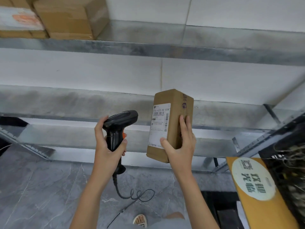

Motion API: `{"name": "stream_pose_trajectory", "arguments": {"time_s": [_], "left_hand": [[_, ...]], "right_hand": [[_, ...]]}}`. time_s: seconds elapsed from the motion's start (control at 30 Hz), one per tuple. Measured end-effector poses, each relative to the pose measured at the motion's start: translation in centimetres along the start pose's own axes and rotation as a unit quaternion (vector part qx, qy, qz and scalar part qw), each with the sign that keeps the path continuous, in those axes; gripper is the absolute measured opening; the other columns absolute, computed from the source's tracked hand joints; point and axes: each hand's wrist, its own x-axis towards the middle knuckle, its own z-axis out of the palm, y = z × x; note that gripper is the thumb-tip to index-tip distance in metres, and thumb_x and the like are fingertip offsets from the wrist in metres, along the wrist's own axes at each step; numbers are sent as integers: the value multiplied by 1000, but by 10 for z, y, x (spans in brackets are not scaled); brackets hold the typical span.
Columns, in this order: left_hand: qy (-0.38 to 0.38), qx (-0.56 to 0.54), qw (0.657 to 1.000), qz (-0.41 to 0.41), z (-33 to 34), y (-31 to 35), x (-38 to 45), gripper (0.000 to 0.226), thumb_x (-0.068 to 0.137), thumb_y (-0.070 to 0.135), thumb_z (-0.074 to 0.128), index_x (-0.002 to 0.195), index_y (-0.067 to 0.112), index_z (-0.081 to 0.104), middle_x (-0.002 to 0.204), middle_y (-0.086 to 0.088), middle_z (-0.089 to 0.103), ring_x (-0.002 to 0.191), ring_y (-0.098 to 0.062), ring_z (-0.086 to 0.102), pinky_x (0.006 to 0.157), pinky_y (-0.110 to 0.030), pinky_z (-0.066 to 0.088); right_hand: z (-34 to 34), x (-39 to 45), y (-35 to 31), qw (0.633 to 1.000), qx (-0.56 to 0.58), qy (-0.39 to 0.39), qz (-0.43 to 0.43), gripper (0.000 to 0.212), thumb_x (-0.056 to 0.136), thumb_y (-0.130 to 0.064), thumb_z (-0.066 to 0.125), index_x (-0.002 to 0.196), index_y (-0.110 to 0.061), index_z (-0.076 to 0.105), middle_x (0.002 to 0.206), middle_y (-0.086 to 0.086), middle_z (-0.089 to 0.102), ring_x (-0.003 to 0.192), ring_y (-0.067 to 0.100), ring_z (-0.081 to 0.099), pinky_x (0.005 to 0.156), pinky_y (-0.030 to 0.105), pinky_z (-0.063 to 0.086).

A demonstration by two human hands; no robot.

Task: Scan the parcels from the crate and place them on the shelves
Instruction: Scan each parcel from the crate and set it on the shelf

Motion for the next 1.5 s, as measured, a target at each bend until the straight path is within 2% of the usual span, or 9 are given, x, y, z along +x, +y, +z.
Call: {"name": "stream_pose_trajectory", "arguments": {"time_s": [0.17,0.33,0.5,0.73,0.93,1.1,1.23,1.33,1.5], "left_hand": [[-73,-29,997,9,71,11,14,89,95,-11,63,133,64,34,96,0,69,72,-13,61,63,-22,54],[-169,-48,983,42,161,27,16,87,94,-11,63,135,59,34,92,3,66,67,-14,57,62,-21,53],[-270,-89,955,81,248,46,4,94,92,-15,62,132,66,34,92,9,67,70,-12,59,62,-22,54],[-389,-121,908,101,337,80,-33,89,92,-11,66,140,57,33,97,-1,66,67,-14,61,63,-28,55],[-464,-150,864,127,407,121,-66,85,93,-7,68,142,51,32,117,-12,63,85,-21,68,74,-31,59],[-545,-193,809,106,471,137,-106,86,93,-9,66,144,52,34,109,-3,67,98,-26,73,83,-33,62],[-596,-188,771,122,518,149,-135,87,91,-6,70,137,58,33,123,31,56,105,9,64,83,-6,51],[-638,-186,738,118,549,159,-153,86,91,-3,72,141,53,30,139,26,42,114,23,51,85,2,41],[-677,-192,706,88,597,167,-179,87,93,-2,71,142,54,26,147,22,36,119,29,39,91,3,36]], "right_hand": [[-68,14,20,994,33,89,46,86,72,-36,68,145,-56,27,161,-26,19,135,-4,30,117,41,29],[-141,16,41,985,-6,167,49,88,73,-36,70,146,-57,26,161,-29,15,140,4,26,110,30,22],[-205,3,56,967,-1,248,55,86,73,-41,69,145,-60,27,159,-35,15,139,-5,23,105,21,24],[-299,-20,59,926,22,366,93,86,73,-39,69,147,-55,30,159,-33,17,144,2,24,119,48,29],[-356,-47,65,872,55,476,99,88,71,-37,71,150,-50,34,160,-29,21,145,-3,25,119,48,32],[-396,-64,78,827,76,547,106,85,67,-43,72,143,-60,36,157,-30,29,144,0,32,114,50,40],[-435,-66,90,792,110,590,113,83,71,-33,73,143,-57,40,152,-22,43,135,6,47,104,47,51],[-463,-64,99,775,146,602,122,84,71,-33,73,146,-52,40,148,-17,48,128,9,55,96,42,57],[-506,-59,120,746,150,634,136,74,87,-14,69,151,-38,41,132,-22,58,101,-11,63,67,13,55]]}}
